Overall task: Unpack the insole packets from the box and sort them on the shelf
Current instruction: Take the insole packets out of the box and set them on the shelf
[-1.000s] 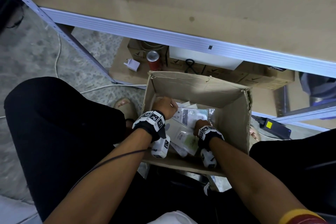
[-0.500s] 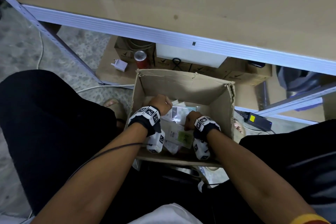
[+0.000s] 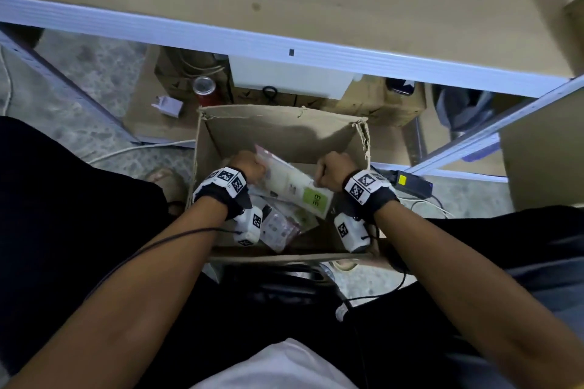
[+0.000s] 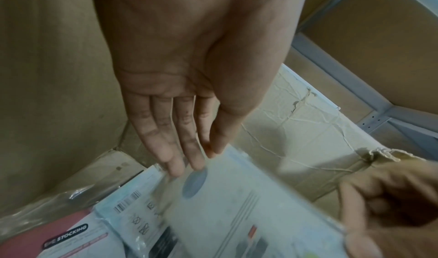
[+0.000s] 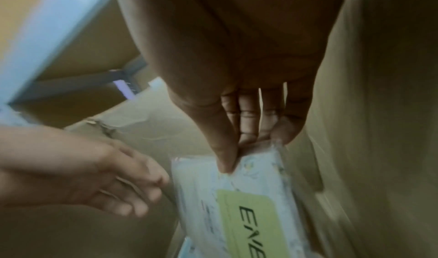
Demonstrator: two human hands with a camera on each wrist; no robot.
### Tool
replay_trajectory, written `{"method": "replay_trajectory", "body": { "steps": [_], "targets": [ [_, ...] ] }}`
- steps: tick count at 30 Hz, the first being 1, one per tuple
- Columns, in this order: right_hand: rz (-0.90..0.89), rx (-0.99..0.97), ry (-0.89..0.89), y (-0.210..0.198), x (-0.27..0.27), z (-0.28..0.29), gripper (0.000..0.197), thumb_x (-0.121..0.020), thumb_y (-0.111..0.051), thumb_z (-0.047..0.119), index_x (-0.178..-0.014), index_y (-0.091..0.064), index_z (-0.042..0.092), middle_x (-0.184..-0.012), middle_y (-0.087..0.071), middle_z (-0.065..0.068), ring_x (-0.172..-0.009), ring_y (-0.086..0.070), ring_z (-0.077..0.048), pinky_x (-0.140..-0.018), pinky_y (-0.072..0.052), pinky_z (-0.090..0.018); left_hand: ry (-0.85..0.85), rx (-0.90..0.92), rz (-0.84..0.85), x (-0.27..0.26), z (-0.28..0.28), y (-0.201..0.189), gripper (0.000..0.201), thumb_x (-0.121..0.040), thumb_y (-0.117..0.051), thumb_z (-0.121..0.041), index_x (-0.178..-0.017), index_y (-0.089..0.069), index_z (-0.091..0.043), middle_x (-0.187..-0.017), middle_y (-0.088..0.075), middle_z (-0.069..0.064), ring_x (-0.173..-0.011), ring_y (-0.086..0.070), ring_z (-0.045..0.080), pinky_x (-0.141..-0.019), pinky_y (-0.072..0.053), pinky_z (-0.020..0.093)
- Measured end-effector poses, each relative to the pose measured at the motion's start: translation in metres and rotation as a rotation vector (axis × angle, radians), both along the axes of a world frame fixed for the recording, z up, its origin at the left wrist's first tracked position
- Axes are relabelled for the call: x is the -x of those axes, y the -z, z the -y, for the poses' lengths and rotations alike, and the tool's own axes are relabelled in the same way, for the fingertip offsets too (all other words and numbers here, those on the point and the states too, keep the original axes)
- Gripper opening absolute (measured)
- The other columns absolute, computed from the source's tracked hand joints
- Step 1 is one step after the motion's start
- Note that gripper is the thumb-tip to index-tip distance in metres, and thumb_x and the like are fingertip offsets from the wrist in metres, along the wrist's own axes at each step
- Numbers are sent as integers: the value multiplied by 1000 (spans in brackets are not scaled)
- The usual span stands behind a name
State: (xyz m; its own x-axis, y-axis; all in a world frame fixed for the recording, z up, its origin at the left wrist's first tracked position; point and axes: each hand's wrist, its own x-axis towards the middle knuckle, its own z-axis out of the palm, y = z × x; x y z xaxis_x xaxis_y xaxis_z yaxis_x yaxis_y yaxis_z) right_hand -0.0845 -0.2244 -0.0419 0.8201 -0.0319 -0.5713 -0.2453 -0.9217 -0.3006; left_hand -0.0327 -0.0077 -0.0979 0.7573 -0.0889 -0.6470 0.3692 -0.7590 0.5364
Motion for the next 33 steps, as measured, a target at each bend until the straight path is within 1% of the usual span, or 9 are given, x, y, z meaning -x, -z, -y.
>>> {"method": "replay_trajectory", "body": {
  "steps": [9, 11, 13, 15, 17, 21, 26, 30, 33],
  "targets": [
    [165, 4, -82, -73, -20, 15, 21, -81, -68, 7, -64, -66, 20, -76, -67, 10, -82, -65, -12, -71, -55, -28, 66, -95, -15, 10, 1, 9, 28, -91, -58, -8, -111, -70, 8, -110, -72, 25, -93, -70, 34, -82, -55, 39],
    [186, 5, -113, -88, -23, 15, 20, -81, -65, 6, -66, -66, 20, -80, -68, 7, -81, -65, -15, -71, -56, -31, 156, -106, -58, 15, 3, 12, 25, -91, -60, -10, -109, -72, 4, -103, -73, 21, -87, -69, 31, -77, -55, 34],
    [220, -12, -144, -100, -27, 14, 18, -81, -64, 5, -70, -66, 19, -81, -67, 5, -81, -64, -16, -72, -57, -34, 254, -30, -181, 21, 9, 17, 21, -91, -66, -12, -106, -75, 1, -98, -72, 22, -88, -70, 35, -85, -60, 42],
    [255, -37, -161, -107, -30, 12, 17, -82, -64, 4, -72, -66, 18, -78, -66, 8, -80, -64, -14, -72, -57, -34, 383, -29, -261, 26, 15, 20, 23, -89, -71, -15, -106, -75, 0, -104, -73, 23, -96, -71, 38, -88, -59, 51],
    [262, -65, -155, -109, -31, 12, 16, -83, -66, 5, -74, -65, 18, -78, -66, 9, -79, -64, -14, -70, -57, -33, 538, -142, -240, 30, 22, 26, 30, -88, -70, -21, -112, -74, -2, -115, -71, 21, -104, -70, 35, -91, -59, 44],
    [270, -77, -139, -109, -29, 15, 14, -83, -66, 6, -75, -63, 18, -81, -65, 7, -80, -64, -17, -67, -55, -33, 706, -306, -51, 26, 35, 38, 45, -98, -56, -28, -139, -55, -9, -145, -53, 15, -132, -52, 32, -106, -43, 36],
    [333, -65, -106, -105, -24, 19, 17, -85, -63, 9, -73, -58, 20, -80, -63, 5, -77, -62, -18, -60, -47, -30, 588, -245, 181, 2, 40, 48, 53, -96, -61, -22, -143, -47, 1, -149, -46, 23, -137, -44, 35, -112, -34, 33],
    [323, -46, -109, -104, -26, 19, 20, -87, -63, 11, -74, -55, 24, -82, -62, 4, -77, -60, -17, -57, -37, -27, 645, -261, 104, -10, 38, 54, 78, -99, -59, -26, -159, -13, -10, -166, -10, 15, -153, -14, 32, -124, -12, 37],
    [320, -20, -94, -105, -32, 19, 19, -87, -61, 9, -75, -56, 23, -84, -63, 3, -79, -60, -19, -59, -41, -29, 680, -307, 106, -21, 41, 64, 79, -98, -60, -27, -159, -13, -8, -165, -14, 17, -152, -19, 34, -123, -17, 40]
  ]
}}
